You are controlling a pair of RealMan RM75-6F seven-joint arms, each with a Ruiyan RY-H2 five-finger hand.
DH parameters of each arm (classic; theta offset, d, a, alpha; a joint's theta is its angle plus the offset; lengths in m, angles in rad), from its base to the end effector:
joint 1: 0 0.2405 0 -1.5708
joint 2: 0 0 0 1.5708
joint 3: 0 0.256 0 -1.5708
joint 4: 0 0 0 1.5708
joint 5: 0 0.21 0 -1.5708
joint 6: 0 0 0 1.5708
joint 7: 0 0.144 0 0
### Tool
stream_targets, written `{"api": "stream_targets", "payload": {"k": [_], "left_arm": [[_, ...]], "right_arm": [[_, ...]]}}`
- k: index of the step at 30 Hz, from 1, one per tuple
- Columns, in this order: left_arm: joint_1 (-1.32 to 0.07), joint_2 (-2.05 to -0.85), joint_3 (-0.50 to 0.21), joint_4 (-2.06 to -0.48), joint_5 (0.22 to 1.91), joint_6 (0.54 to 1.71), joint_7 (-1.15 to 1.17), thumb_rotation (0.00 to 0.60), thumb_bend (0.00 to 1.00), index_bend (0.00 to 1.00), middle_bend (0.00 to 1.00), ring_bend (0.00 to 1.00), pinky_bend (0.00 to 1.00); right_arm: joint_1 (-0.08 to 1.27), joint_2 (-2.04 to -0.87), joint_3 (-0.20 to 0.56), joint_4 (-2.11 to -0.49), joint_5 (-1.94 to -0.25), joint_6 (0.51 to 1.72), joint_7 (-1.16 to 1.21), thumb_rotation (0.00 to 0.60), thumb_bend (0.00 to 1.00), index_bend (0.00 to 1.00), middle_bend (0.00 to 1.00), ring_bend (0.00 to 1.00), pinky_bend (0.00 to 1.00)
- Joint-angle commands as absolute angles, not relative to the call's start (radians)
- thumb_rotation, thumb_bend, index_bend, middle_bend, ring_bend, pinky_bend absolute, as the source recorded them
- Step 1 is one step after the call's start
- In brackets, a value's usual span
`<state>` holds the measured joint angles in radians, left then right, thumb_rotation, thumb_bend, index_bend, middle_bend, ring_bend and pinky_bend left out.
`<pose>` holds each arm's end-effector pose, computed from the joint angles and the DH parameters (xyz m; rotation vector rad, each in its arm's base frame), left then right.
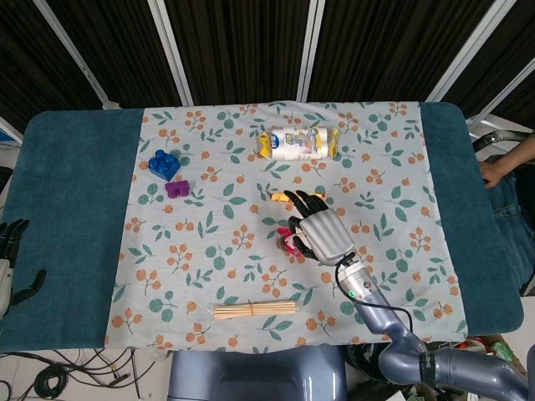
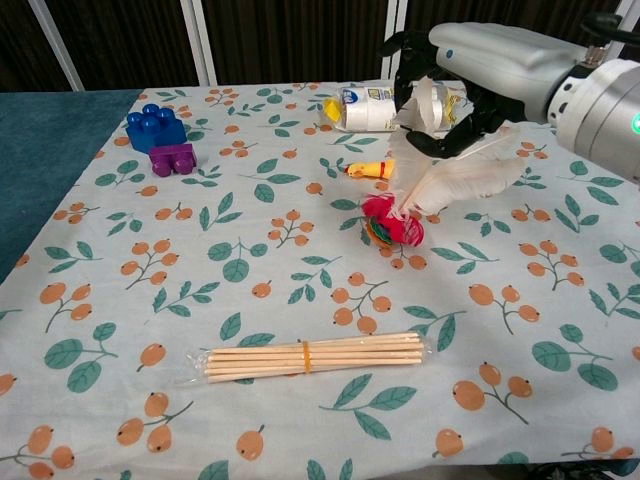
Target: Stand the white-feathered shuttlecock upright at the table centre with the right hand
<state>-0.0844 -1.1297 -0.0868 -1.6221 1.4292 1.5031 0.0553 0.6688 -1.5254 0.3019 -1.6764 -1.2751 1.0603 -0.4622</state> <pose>-0.3134 0.1879 0.1661 -1.3044 -0.8697 -0.8814 -0.0911 -0.3254 0.0185 1.8201 -0.7733 1.1739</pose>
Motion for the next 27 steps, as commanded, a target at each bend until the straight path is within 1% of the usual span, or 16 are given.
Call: {"api": "stream_targets", "payload": {"k": [1,7,10,12,14,16,19,22,27], "left_arm": [[-0.085,-1.13,-0.087,-1.621,1.429,1.502,0.056,0.6,0.31,0.04,0.06,0.01,0.05],[-0.085,-1.132,-0.092,-1.621,1.421,1.504,0.061,0.6,0.31,0.04,0.06,0.01,0.05],[-0.085,-1.132,-0.093,-1.621,1.418,1.502,0.062,0.6,0.31,0.04,0.06,0.01,0.05],[-0.085,-1.131,-0.093,-1.621,1.415,1.501,0.063,0.6,0.31,0.04,0.06,0.01,0.05],[-0.085,-1.131,-0.094,-1.622,1.412,1.499,0.064,0.6,0.31,0.04,0.06,0.01,0.05],[-0.085,-1.13,-0.094,-1.623,1.409,1.498,0.065,0.6,0.31,0.04,0.06,0.01,0.05],[-0.085,-1.13,-0.096,-1.625,1.405,1.497,0.067,0.6,0.31,0.04,0.06,0.01,0.05],[-0.086,-1.13,-0.096,-1.626,1.403,1.497,0.07,0.6,0.31,0.04,0.06,0.01,0.05],[-0.085,-1.131,-0.097,-1.626,1.402,1.498,0.074,0.6,0.32,0.04,0.06,0.01,0.05]], "right_arm": [[0.683,-1.534,0.302,-1.695,-1.261,1.063,-0.488,0.6,0.39,0.61,0.05,0.07,0.15],[0.707,-1.55,0.294,-1.707,-1.233,1.062,-0.53,0.6,0.38,0.61,0.05,0.07,0.15],[0.715,-1.557,0.288,-1.707,-1.225,1.059,-0.541,0.6,0.37,0.56,0.05,0.07,0.15],[0.719,-1.56,0.282,-1.708,-1.217,1.058,-0.55,0.6,0.36,0.47,0.04,0.07,0.15],[0.721,-1.562,0.277,-1.711,-1.21,1.056,-0.558,0.6,0.35,0.35,0.04,0.07,0.15],[0.722,-1.561,0.273,-1.716,-1.204,1.059,-0.566,0.6,0.35,0.2,0.04,0.07,0.15],[0.721,-1.558,0.268,-1.728,-1.202,1.067,-0.569,0.6,0.32,0.06,0.04,0.07,0.15],[0.72,-1.55,0.262,-1.745,-1.208,1.074,-0.568,0.6,0.31,0.02,0.03,0.06,0.15],[0.719,-1.529,0.252,-1.78,-1.216,1.086,-0.588,0.6,0.31,0.02,0.03,0.05,0.15]]}}
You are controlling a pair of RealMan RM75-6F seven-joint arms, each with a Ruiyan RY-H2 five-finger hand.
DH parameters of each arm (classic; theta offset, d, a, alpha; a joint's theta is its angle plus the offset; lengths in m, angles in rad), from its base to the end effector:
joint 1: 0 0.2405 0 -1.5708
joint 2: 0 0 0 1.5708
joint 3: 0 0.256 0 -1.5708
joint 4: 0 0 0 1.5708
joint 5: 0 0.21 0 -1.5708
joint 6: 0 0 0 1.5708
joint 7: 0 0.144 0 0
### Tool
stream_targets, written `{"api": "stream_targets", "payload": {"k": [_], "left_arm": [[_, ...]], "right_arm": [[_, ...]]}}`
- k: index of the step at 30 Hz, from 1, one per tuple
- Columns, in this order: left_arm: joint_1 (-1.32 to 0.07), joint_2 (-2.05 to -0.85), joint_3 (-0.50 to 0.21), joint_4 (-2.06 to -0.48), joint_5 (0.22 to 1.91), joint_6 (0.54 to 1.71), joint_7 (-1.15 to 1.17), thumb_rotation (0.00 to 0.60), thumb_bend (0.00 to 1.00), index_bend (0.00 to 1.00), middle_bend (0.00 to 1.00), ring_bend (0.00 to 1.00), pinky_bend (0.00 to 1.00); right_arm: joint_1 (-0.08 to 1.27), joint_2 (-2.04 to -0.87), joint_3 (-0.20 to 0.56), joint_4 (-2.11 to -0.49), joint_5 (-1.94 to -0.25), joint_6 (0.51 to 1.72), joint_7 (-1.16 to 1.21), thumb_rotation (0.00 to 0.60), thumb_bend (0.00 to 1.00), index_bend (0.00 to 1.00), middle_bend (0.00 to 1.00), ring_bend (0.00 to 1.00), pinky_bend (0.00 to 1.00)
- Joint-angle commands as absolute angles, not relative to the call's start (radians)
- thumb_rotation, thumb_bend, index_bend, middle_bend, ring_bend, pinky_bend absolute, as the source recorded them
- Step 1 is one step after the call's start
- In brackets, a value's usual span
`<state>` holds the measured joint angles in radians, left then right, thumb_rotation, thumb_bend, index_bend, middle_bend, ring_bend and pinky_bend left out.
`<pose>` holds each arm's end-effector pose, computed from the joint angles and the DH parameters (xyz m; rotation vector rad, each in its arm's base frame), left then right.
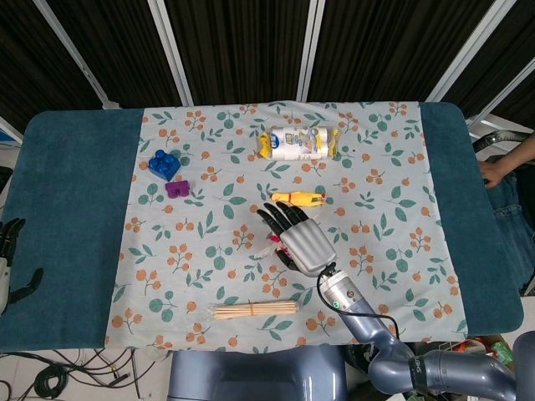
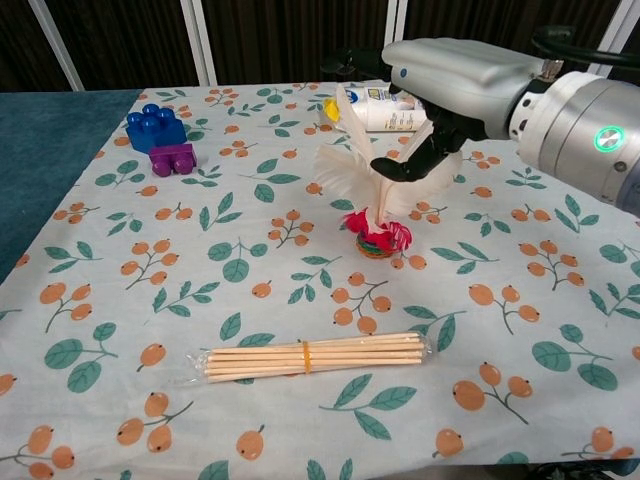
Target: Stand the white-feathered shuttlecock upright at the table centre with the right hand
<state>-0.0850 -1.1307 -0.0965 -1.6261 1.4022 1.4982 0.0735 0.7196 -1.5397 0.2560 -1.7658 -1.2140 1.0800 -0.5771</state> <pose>-0.3155 0.1897 0.1676 -1.2841 -0.8693 -0.8614 -0.0675 -0.3069 0.0064 1.8999 -0.7527 1.1550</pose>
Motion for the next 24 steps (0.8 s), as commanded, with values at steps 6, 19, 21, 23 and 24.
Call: {"api": "stream_targets", "payload": {"k": [6,19,21,23,24], "left_arm": [[-0.084,-1.13,-0.097,-1.626,1.402,1.499,0.074,0.6,0.32,0.04,0.06,0.01,0.05],[-0.084,-1.133,-0.096,-1.625,1.407,1.505,0.085,0.6,0.32,0.04,0.06,0.01,0.05],[-0.084,-1.134,-0.096,-1.625,1.408,1.506,0.086,0.6,0.32,0.04,0.06,0.01,0.05],[-0.084,-1.135,-0.096,-1.625,1.408,1.506,0.087,0.6,0.32,0.04,0.06,0.01,0.05],[-0.085,-1.136,-0.097,-1.625,1.408,1.507,0.088,0.6,0.32,0.04,0.06,0.01,0.05]], "right_arm": [[0.682,-1.46,0.252,-1.856,-1.246,1.162,-0.607,0.6,0.31,0.02,0.03,0.05,0.15],[0.413,-1.131,0.145,-2.011,-1.368,1.408,-0.447,0.6,0.25,0.0,0.02,0.05,0.15],[0.363,-1.102,0.108,-1.997,-1.387,1.445,-0.407,0.6,0.25,0.0,0.02,0.05,0.15],[0.317,-1.079,0.07,-1.976,-1.413,1.477,-0.373,0.6,0.24,0.0,0.02,0.05,0.15],[0.285,-1.069,0.045,-1.955,-1.429,1.504,-0.354,0.6,0.24,0.0,0.02,0.05,0.15]]}}
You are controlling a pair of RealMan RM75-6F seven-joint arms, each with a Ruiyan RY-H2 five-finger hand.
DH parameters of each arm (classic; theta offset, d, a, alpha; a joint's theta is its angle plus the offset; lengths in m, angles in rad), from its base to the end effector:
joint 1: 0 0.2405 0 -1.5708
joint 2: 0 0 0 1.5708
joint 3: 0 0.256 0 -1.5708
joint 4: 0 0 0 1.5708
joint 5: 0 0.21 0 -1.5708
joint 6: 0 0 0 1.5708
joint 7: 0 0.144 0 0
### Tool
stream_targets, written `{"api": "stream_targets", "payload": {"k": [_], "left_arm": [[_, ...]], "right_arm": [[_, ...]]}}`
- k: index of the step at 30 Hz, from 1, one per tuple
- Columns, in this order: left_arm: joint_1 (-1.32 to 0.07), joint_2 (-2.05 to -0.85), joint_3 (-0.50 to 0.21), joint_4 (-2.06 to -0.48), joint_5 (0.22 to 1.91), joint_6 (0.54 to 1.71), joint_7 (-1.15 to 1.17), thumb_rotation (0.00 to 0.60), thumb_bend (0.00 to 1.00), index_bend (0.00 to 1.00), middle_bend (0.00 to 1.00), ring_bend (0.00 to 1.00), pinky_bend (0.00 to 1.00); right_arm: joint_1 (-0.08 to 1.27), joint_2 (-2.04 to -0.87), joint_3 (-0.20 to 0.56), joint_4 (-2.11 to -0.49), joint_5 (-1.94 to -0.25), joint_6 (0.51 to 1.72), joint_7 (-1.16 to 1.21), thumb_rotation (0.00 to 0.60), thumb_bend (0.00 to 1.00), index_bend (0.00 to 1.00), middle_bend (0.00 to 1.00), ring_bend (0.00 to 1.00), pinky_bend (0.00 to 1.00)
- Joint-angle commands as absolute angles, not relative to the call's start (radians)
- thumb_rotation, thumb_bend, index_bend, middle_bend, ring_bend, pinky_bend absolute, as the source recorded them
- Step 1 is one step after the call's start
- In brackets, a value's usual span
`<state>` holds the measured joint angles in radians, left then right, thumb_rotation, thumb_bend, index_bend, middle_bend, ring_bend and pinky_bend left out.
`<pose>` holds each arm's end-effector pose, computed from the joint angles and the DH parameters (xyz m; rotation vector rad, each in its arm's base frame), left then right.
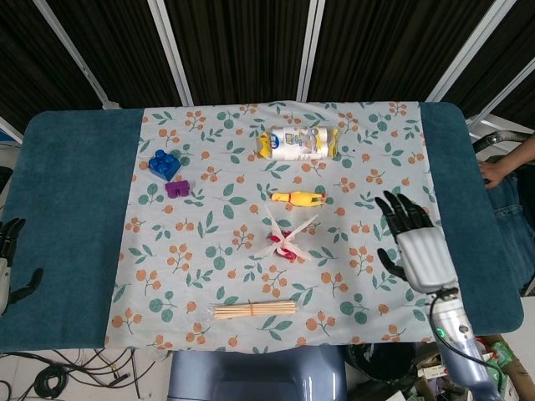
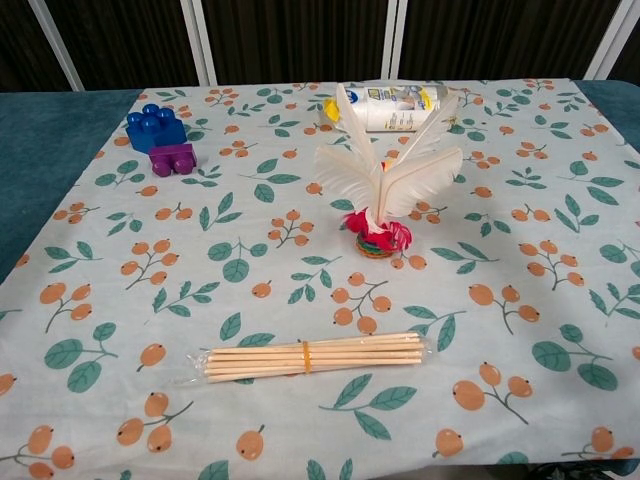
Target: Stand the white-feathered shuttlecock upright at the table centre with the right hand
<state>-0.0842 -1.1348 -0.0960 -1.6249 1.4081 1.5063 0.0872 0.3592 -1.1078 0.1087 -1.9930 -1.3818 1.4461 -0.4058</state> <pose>-0.3144 0.1894 0.1670 -1.2879 -0.8541 -0.8589 -0.1839 -0.2435 0.1430 1.5165 -0.7570 1.0411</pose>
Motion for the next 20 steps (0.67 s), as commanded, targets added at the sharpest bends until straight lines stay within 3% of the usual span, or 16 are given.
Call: {"api": "stream_targets", "payload": {"k": [1,9,20], "left_arm": [[-0.085,-1.136,-0.097,-1.625,1.408,1.507,0.089,0.6,0.32,0.04,0.06,0.01,0.05],[-0.087,-1.135,-0.09,-1.62,1.431,1.511,0.087,0.6,0.32,0.04,0.06,0.01,0.05],[-0.087,-1.13,-0.087,-1.624,1.435,1.507,0.07,0.6,0.32,0.04,0.06,0.01,0.05]], "right_arm": [[0.257,-1.067,0.025,-1.934,-1.445,1.529,-0.334,0.6,0.24,0.0,0.02,0.05,0.15],[0.146,-1.127,-0.033,-1.76,-1.489,1.625,-0.256,0.6,0.24,0.0,0.01,0.05,0.15],[0.09,-1.244,-0.029,-1.6,-1.514,1.666,-0.239,0.6,0.24,0.0,0.01,0.05,0.15]]}}
